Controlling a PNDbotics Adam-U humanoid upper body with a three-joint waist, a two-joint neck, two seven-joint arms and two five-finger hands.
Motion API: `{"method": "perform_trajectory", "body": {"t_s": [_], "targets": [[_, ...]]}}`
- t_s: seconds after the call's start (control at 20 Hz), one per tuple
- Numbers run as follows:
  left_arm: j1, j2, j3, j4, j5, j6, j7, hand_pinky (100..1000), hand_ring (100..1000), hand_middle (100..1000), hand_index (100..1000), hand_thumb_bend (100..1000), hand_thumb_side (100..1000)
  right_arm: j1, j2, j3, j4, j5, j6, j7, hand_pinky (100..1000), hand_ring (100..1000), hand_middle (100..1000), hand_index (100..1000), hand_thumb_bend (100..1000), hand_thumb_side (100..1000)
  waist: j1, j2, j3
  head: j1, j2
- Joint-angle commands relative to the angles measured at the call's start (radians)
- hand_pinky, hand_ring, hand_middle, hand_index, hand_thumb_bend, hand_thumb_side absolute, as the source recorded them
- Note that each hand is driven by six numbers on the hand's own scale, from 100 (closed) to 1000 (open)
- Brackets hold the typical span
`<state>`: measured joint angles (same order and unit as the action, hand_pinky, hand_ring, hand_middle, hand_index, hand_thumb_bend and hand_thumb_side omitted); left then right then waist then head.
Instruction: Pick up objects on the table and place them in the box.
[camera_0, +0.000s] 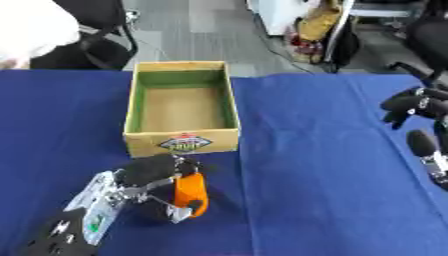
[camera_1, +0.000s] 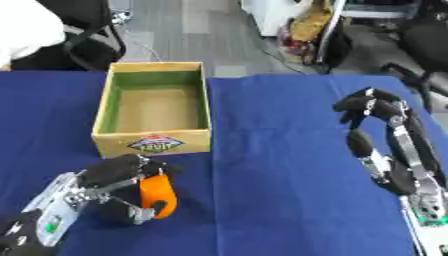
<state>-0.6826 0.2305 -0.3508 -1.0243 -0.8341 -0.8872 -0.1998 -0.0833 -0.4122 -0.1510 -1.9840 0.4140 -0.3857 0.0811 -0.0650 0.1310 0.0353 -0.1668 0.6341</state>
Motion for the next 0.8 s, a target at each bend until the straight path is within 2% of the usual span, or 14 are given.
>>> {"method": "perform_trajectory", "body": {"t_s": [0.05, 0.1, 0.3, 0.5, 0.55, 0.8], "targets": [[0.026, 0.041, -0.009, 0.039, -0.036, -0.004, -0.005, 100, 100, 100, 268, 100, 567, -0.003, -0.026, -0.008, -0.016, -0.001, -0.002, 0.0, 378, 493, 591, 678, 480, 1000, 0.001, -0.005, 0.003, -0.008, 0.001], [0.029, 0.042, -0.01, 0.039, -0.028, -0.003, -0.003, 100, 100, 100, 242, 100, 632, -0.002, -0.025, -0.008, -0.016, -0.001, -0.002, 0.0, 378, 493, 591, 678, 480, 1000, 0.001, -0.005, 0.004, -0.008, 0.0], [0.041, 0.046, -0.016, 0.041, 0.036, -0.001, -0.017, 100, 100, 100, 205, 100, 648, 0.0, -0.025, -0.007, -0.016, 0.001, -0.002, -0.001, 378, 493, 591, 678, 481, 1000, 0.0, -0.005, 0.005, -0.01, -0.002], [0.05, 0.066, -0.028, -0.002, 0.115, 0.027, -0.098, 100, 100, 100, 200, 100, 650, 0.002, -0.025, -0.007, -0.016, 0.004, -0.002, -0.001, 378, 493, 591, 679, 481, 1000, 0.002, -0.005, 0.007, -0.013, 0.0], [0.052, 0.075, -0.031, -0.023, 0.143, 0.04, -0.121, 100, 100, 100, 201, 100, 613, 0.003, -0.025, -0.008, -0.016, 0.005, -0.001, -0.002, 378, 493, 591, 678, 481, 1000, 0.002, -0.006, 0.008, -0.014, 0.001], [0.048, 0.141, -0.05, -0.175, 0.321, 0.152, -0.241, 100, 100, 100, 201, 102, 591, 0.009, -0.029, -0.009, -0.016, 0.007, 0.001, -0.004, 378, 493, 591, 678, 481, 1000, 0.007, -0.011, 0.011, -0.022, 0.007]]}}
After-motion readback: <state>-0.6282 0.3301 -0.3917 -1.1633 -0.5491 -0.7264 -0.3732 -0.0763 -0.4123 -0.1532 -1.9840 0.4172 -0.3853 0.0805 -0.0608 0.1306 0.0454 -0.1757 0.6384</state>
